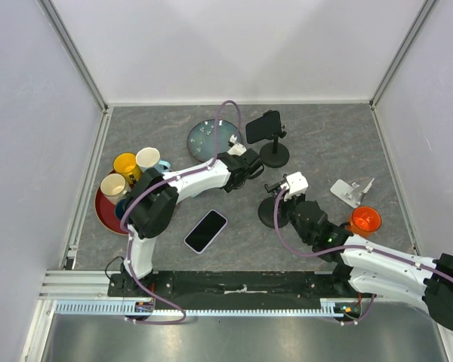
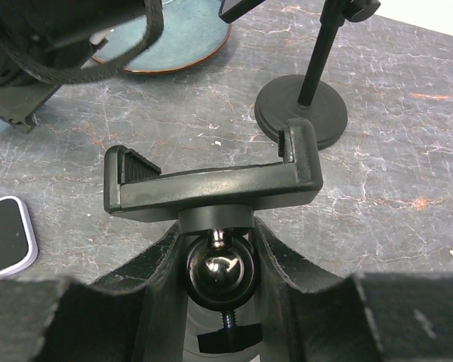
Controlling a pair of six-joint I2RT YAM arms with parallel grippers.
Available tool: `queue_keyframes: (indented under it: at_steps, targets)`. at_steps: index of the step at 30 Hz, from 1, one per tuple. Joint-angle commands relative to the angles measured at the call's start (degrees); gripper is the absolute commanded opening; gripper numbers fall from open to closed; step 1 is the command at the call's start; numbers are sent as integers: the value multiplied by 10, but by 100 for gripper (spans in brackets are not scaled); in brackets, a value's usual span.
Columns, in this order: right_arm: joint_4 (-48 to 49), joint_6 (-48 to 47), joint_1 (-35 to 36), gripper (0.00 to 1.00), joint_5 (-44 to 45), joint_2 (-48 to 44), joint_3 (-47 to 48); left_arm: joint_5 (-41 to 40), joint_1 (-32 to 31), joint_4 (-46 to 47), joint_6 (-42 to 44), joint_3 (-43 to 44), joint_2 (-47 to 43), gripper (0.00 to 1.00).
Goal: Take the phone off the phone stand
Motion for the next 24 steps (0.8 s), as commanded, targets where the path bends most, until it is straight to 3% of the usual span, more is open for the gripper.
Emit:
queue_keyframes:
  at_steps: [1,6,12,13,16,24]
  targets:
    - [17,-7,-2,0,21,-20,-14,-23,-2,-24,-30,8,30,2]
    - [15,-2,-2,0,38,-47,-23,11,-31,-23,-49,4,20,10]
    - [-1,2,-2,0,46,-72,-25,31,-42,-23,-58,14,4,39]
    - [-5,2,-1,0,46,-75,-25,31,-43,-21,-59,16,2,50]
    - [-14,4,-1,0,46,-81,-25,38,-45,-13,-55,17,4,66]
    - [-46,13,-2,0,48,-99,-18,88,-45,19,-48,16,4,86]
